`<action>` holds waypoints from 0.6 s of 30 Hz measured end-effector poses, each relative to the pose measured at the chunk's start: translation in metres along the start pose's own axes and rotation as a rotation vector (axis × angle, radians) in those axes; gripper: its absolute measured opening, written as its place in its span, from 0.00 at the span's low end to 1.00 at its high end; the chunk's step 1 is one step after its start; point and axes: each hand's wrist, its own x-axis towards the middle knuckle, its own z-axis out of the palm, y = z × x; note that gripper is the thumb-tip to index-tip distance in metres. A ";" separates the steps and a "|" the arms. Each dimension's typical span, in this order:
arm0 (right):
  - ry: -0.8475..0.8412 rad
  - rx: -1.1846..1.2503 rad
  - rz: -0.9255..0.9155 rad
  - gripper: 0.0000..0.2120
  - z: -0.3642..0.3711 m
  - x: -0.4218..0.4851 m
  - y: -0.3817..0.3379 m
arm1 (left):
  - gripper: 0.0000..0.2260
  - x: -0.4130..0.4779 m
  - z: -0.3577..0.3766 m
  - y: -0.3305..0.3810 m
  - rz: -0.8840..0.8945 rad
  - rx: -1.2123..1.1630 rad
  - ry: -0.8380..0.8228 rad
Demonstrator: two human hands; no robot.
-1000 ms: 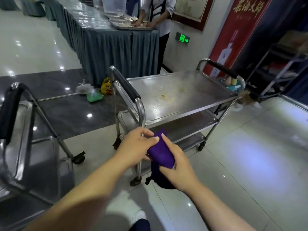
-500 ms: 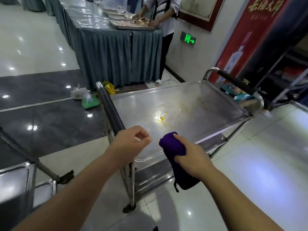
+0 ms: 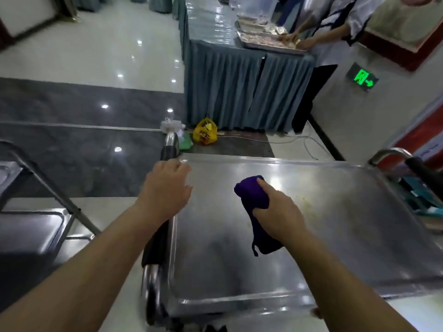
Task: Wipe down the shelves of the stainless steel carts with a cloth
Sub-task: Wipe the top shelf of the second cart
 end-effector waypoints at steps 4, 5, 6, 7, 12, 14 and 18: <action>0.077 -0.075 -0.083 0.38 0.012 0.062 -0.008 | 0.19 0.019 0.015 -0.009 -0.193 0.039 0.011; 0.085 -0.076 -0.123 0.39 0.019 0.075 -0.010 | 0.21 0.022 0.020 -0.010 -0.241 0.020 -0.002; 0.061 -0.079 -0.172 0.40 0.029 0.087 -0.012 | 0.24 0.024 0.024 -0.011 -0.293 0.012 -0.033; 0.000 -0.092 -0.227 0.40 0.041 0.097 -0.013 | 0.25 0.026 0.029 -0.013 -0.339 0.002 -0.066; -0.383 -0.387 -0.393 0.30 0.114 0.118 -0.002 | 0.24 0.027 0.046 -0.020 -0.413 -0.112 -0.025; -0.345 -0.434 -0.411 0.28 0.131 0.125 0.002 | 0.23 0.025 0.049 -0.020 -0.426 -0.118 0.019; -0.330 -0.358 -0.495 0.27 0.142 0.147 0.004 | 0.23 0.023 0.051 -0.018 -0.468 -0.102 0.045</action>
